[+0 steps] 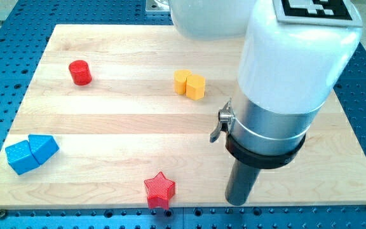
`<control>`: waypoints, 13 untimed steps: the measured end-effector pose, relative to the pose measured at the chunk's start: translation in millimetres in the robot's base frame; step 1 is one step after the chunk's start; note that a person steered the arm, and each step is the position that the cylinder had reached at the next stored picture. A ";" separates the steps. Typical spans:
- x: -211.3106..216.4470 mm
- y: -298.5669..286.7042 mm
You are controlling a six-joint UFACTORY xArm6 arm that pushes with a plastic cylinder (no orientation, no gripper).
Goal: Move the red star diagonally to the bottom right of the red circle
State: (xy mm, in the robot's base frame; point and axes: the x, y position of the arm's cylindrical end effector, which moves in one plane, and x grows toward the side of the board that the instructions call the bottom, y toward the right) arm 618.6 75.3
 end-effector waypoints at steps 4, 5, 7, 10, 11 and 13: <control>-36.2 -95.8; -38.0 -61.3; -1.0 -10.7; -0.1 -77.0; -0.4 -128.4; -85.7 -225.2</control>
State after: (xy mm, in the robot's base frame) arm 532.9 -149.9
